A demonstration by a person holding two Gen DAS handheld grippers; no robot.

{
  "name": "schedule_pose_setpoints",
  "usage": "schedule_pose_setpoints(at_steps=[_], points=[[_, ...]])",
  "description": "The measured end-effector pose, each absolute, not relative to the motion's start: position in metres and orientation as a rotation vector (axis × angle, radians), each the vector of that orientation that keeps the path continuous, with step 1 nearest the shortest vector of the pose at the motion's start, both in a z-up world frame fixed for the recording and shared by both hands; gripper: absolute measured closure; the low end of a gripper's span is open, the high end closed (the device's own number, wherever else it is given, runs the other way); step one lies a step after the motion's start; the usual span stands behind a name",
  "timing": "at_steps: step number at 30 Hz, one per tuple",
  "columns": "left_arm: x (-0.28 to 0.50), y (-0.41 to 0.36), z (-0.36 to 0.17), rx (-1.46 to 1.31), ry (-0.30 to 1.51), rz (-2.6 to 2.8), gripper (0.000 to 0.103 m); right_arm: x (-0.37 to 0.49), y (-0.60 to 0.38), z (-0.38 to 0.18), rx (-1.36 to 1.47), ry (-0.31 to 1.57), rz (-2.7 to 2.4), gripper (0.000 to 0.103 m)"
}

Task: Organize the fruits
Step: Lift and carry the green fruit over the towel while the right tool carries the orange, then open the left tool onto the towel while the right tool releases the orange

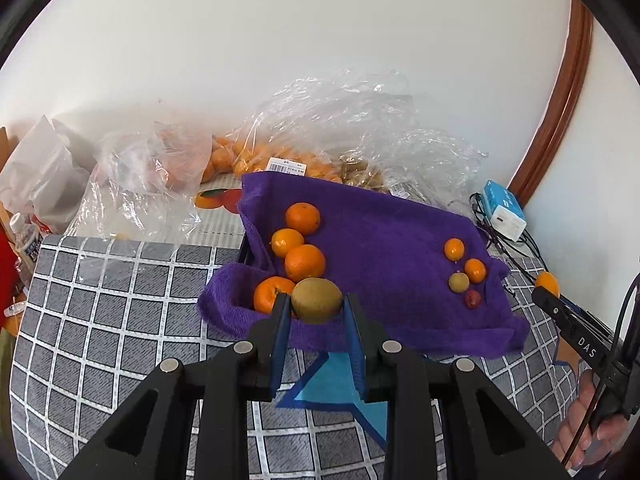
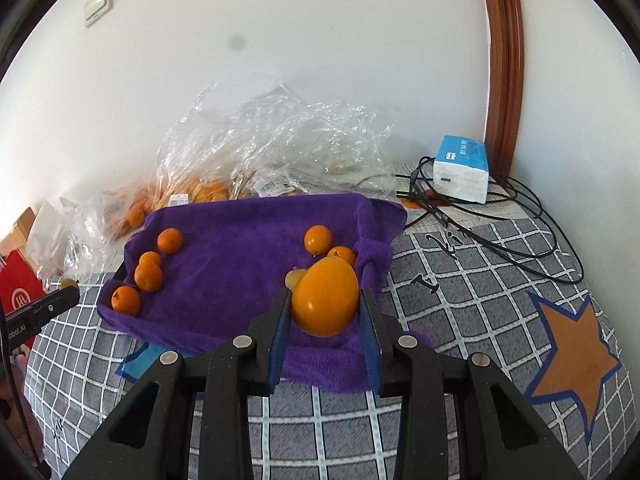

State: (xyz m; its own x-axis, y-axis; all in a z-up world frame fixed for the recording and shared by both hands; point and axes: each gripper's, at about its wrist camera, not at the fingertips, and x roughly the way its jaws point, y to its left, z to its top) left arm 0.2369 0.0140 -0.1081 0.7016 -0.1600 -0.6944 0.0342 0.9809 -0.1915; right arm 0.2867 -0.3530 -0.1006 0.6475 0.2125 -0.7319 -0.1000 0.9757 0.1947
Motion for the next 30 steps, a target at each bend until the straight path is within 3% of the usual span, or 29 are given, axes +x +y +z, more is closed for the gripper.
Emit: schedule_pose_setpoints(at_steps=[30], points=[[0.306,-0.017,-0.173,-0.141,0.874,-0.131,0.078,0.332,-0.312,-0.178,0.066,1.018,0.281,0.070]])
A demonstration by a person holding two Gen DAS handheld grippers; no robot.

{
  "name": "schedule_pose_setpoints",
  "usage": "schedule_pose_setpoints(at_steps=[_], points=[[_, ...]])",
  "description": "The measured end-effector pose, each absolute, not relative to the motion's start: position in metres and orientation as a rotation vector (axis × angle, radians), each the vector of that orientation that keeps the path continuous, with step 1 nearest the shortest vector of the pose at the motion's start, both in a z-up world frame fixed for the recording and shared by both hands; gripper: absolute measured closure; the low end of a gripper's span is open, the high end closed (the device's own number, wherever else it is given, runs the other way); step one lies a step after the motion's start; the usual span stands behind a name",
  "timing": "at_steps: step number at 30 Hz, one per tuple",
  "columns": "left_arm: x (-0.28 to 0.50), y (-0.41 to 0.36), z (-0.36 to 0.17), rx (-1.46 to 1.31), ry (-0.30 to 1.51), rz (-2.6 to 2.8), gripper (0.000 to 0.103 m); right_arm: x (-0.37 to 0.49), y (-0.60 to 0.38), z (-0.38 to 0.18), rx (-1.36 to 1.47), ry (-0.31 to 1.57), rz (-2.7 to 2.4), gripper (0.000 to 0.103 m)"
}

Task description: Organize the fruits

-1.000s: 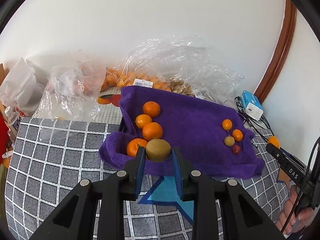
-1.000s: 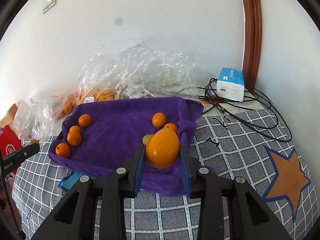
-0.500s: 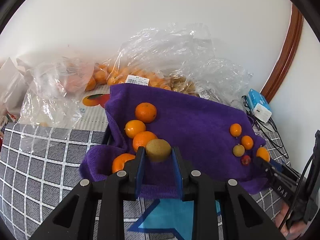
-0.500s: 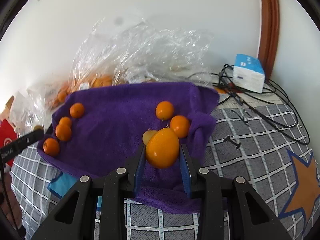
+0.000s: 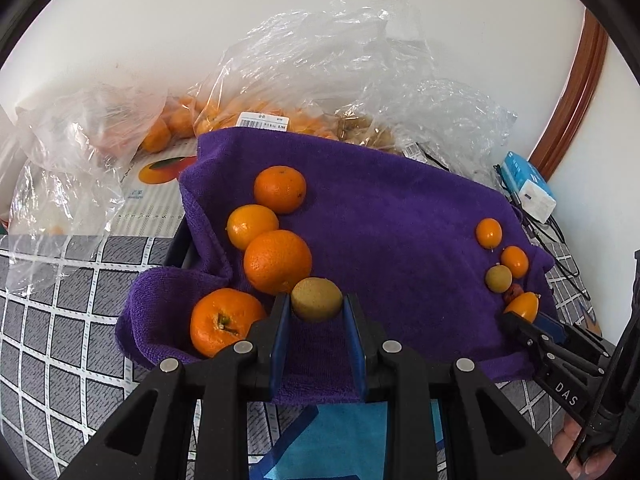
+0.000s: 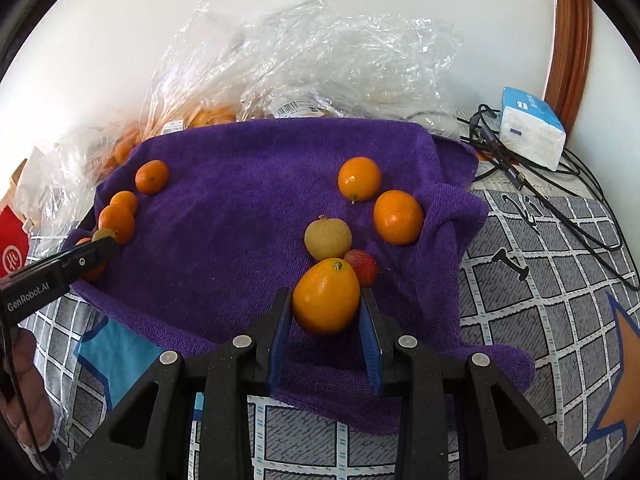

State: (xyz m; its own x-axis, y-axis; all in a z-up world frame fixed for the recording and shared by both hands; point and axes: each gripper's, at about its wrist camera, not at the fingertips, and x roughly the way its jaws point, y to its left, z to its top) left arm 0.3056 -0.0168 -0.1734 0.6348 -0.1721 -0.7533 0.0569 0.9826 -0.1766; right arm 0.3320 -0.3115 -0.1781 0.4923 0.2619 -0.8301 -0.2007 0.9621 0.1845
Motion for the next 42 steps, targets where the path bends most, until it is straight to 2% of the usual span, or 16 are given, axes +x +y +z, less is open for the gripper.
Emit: schedule_pose_setpoints(at_steps=[8,20,23,28,35,37,42], points=[[0.305,-0.029,-0.180,-0.079,0.867,-0.121,0.077,0.332,-0.313,-0.179,0.061,1.008,0.273,0.070],[0.304,-0.029,-0.181,-0.056,0.865,-0.122,0.077,0.329,-0.314,-0.179,0.063,0.994,0.274,0.063],[0.301,-0.031,-0.178,-0.048,0.866,-0.115,0.071,0.328,-0.313,-0.178,0.059,0.992,0.274,0.061],[0.289,-0.031,-0.154,-0.026,0.793,-0.118,0.053,0.324,-0.314,-0.171,0.070,0.978,0.299,0.050],[0.252,-0.014,-0.116,-0.084,0.759,-0.130,0.041,0.310,-0.318,-0.139,0.100,0.980,0.295,0.047],[0.233,-0.010,-0.108,-0.075,0.744,-0.126,0.037,0.298,-0.321,-0.125,0.098,0.968,0.277,0.042],[0.189,-0.001,-0.102,-0.080,0.753,-0.090,0.034,0.260,-0.329,-0.102,0.110,0.963,0.243,0.040]])
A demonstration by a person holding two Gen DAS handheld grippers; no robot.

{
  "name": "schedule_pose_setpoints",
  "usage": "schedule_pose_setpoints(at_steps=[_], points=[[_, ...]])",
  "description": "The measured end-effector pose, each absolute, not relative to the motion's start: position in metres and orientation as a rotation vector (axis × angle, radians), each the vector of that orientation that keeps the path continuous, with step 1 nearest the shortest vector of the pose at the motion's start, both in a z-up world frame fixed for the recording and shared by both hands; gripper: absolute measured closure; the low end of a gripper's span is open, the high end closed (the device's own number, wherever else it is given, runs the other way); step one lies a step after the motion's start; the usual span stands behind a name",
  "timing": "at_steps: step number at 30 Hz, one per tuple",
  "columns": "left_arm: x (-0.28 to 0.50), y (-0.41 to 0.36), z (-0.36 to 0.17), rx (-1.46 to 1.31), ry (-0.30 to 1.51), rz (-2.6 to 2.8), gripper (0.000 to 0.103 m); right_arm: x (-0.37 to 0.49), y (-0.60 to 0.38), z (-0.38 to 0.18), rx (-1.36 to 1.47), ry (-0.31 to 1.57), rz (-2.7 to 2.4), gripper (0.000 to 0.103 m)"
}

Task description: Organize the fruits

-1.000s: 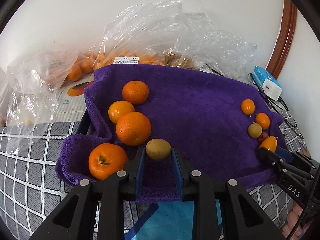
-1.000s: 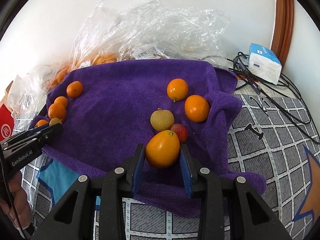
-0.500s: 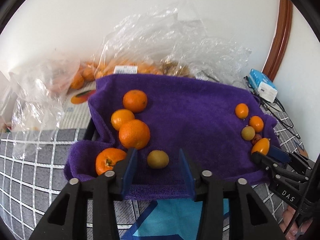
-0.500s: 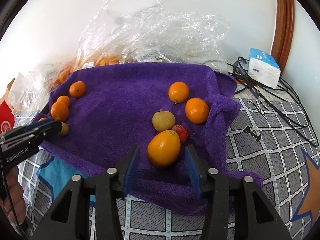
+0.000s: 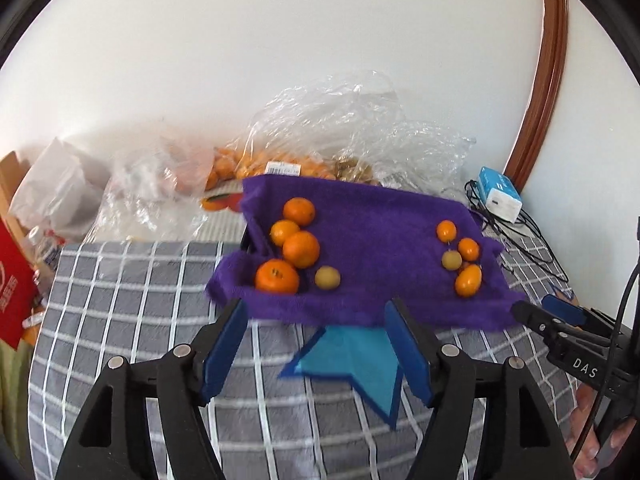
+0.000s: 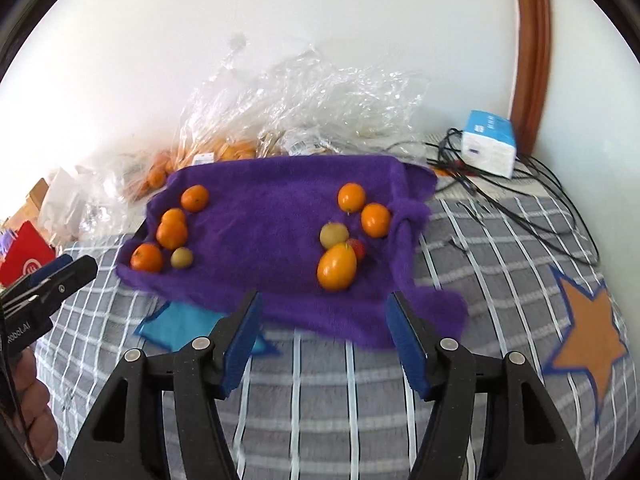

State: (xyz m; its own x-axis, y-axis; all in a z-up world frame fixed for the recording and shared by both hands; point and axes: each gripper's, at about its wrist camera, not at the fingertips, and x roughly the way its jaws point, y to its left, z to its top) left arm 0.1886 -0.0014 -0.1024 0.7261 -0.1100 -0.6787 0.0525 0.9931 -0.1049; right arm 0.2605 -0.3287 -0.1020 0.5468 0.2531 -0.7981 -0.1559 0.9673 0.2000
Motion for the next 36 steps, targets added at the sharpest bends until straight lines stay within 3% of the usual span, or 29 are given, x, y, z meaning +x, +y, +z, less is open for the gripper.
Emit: schedule_pose_setpoints(at_steps=[10,14,20,24,36], points=[[0.110,0.001,-0.085,-0.043,0.718,-0.049,0.025,0.177,-0.339,-0.060,0.082,0.913,0.155,0.038],[0.085,0.000,-0.066,-0.036,0.683,-0.049,0.020,0.151,-0.343,-0.040,0.077,0.848,0.165,0.019],[0.057,-0.010,-0.045,-0.002,0.627,-0.050,0.009,0.123,-0.356,-0.013,0.084,0.791,0.131,0.006],[0.042,-0.014,-0.037,-0.003,0.603,-0.056,0.005,0.112,-0.368,0.001,0.110,0.769,0.104,0.003],[0.030,-0.022,-0.034,0.000,0.593,-0.037,0.004,0.093,-0.375,0.007,0.085,0.747,0.083,0.001]])
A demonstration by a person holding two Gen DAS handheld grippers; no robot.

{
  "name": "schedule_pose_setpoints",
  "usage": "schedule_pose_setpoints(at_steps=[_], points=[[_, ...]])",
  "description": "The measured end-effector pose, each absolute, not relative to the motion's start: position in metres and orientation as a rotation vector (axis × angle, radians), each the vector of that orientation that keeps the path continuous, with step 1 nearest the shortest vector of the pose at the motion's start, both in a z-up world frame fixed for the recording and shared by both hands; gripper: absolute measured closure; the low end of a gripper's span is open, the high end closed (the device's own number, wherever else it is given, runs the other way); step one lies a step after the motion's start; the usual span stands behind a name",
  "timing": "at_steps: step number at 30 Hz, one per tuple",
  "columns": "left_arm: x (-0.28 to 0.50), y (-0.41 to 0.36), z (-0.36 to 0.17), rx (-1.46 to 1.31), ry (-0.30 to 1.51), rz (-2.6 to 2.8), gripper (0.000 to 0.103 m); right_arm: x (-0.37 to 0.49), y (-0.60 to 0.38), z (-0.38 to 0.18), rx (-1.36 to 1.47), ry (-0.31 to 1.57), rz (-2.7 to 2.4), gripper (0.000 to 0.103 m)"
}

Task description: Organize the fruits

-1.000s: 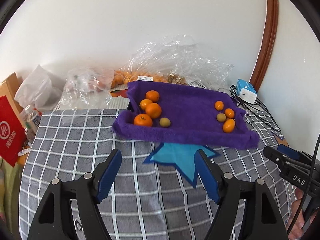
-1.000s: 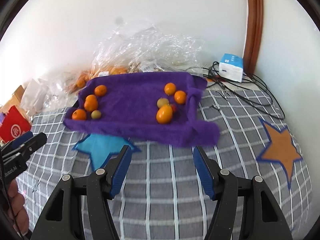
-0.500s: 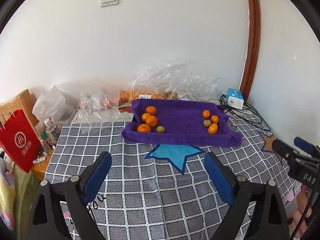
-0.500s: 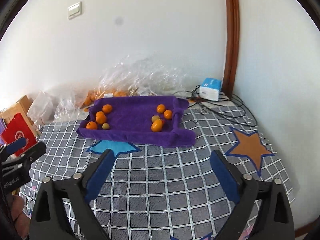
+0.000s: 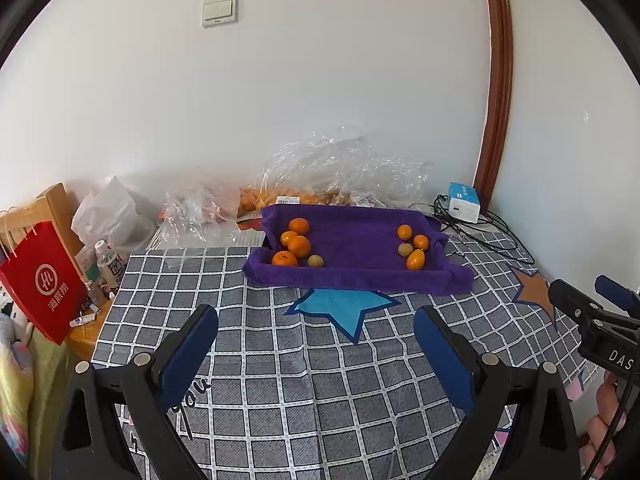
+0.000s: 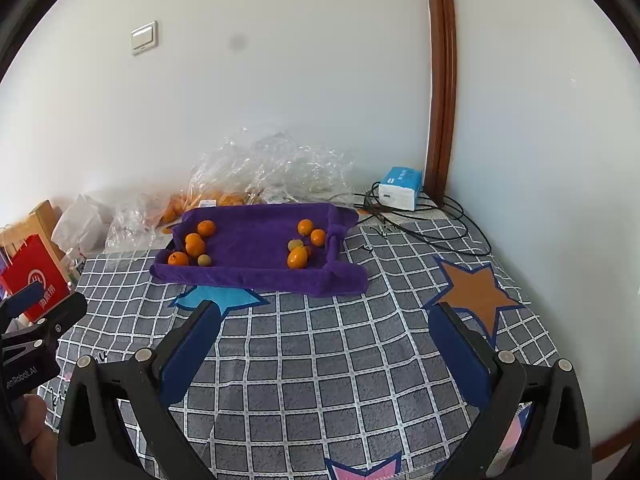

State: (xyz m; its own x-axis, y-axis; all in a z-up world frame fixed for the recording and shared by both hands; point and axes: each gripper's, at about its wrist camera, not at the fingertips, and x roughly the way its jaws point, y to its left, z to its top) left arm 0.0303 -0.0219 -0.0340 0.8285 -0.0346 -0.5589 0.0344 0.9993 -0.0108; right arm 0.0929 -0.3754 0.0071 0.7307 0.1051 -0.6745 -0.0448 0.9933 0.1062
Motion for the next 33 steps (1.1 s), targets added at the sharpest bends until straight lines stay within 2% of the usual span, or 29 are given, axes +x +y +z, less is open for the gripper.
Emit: schedule_pose_setpoints(at_steps=[33], points=[[0.0283,-0.0216,-0.0302,-0.008,0.592,-0.030,0.004,0.0892,-0.3725,0.0056,0.072,0.745,0.078,0.001]])
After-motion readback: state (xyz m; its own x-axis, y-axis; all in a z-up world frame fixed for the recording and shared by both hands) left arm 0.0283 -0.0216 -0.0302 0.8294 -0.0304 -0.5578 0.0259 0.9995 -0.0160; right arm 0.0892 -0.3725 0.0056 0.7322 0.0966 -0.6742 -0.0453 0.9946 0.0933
